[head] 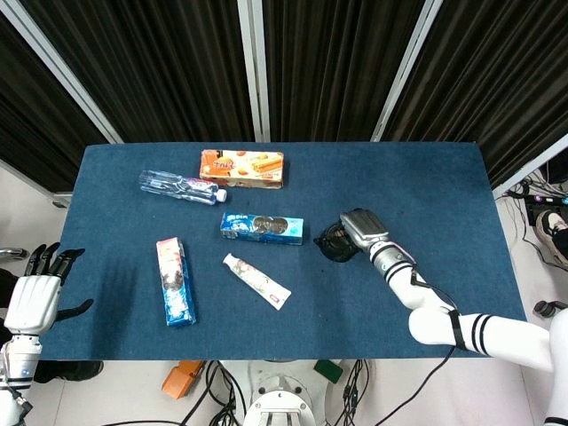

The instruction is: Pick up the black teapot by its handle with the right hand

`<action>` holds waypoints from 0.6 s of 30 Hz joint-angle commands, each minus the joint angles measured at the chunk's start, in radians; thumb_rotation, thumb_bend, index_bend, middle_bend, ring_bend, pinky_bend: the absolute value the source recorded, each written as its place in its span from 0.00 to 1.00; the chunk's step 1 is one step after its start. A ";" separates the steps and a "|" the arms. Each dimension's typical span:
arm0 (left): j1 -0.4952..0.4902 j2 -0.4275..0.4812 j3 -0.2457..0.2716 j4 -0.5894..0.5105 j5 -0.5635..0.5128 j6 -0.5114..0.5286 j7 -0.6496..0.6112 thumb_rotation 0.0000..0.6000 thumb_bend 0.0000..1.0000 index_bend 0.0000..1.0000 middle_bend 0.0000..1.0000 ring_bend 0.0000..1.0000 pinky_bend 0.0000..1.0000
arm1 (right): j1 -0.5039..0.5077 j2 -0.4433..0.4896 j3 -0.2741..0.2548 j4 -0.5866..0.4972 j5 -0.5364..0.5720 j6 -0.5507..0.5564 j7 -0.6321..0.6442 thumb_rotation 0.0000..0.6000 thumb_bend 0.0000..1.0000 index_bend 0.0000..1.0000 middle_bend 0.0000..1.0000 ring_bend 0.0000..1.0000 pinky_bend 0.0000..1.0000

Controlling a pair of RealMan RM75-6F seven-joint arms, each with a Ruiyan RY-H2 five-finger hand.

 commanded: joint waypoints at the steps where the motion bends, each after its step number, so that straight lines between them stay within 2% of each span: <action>1: 0.001 0.001 -0.001 -0.003 0.000 0.001 0.002 1.00 0.12 0.16 0.19 0.06 0.02 | -0.009 0.005 0.009 -0.003 -0.019 0.011 0.023 0.96 0.00 1.00 1.00 1.00 0.30; 4: 0.001 0.004 -0.001 -0.010 0.002 0.005 0.005 1.00 0.12 0.16 0.19 0.06 0.02 | -0.028 0.014 0.026 -0.011 -0.059 0.024 0.068 0.78 0.00 1.00 1.00 1.00 0.30; 7: 0.002 0.006 -0.001 -0.017 0.005 0.008 0.009 1.00 0.12 0.16 0.19 0.06 0.02 | -0.053 0.031 0.039 -0.024 -0.121 0.042 0.119 0.66 0.00 1.00 1.00 1.00 0.30; 9: 0.003 0.007 -0.001 -0.020 0.006 0.010 0.012 1.00 0.12 0.16 0.19 0.06 0.02 | -0.069 0.043 0.044 -0.035 -0.161 0.057 0.145 0.61 0.00 1.00 1.00 1.00 0.31; 14: 0.005 0.010 -0.002 -0.030 0.006 0.015 0.016 1.00 0.12 0.16 0.19 0.07 0.02 | -0.116 0.081 0.040 -0.078 -0.269 0.112 0.192 0.60 0.00 1.00 1.00 1.00 0.36; 15: 0.005 0.011 -0.002 -0.032 0.007 0.016 0.017 1.00 0.12 0.16 0.19 0.06 0.02 | -0.124 0.086 0.039 -0.086 -0.288 0.122 0.202 0.60 0.03 1.00 1.00 1.00 0.38; 17: 0.005 0.012 -0.002 -0.035 0.009 0.016 0.021 1.00 0.12 0.16 0.19 0.06 0.02 | -0.143 0.098 0.033 -0.099 -0.334 0.151 0.212 0.62 0.16 1.00 1.00 1.00 0.40; 18: 0.004 0.012 -0.002 -0.037 0.010 0.016 0.022 1.00 0.12 0.16 0.19 0.06 0.02 | -0.150 0.102 0.029 -0.103 -0.348 0.160 0.214 0.63 0.27 1.00 1.00 1.00 0.42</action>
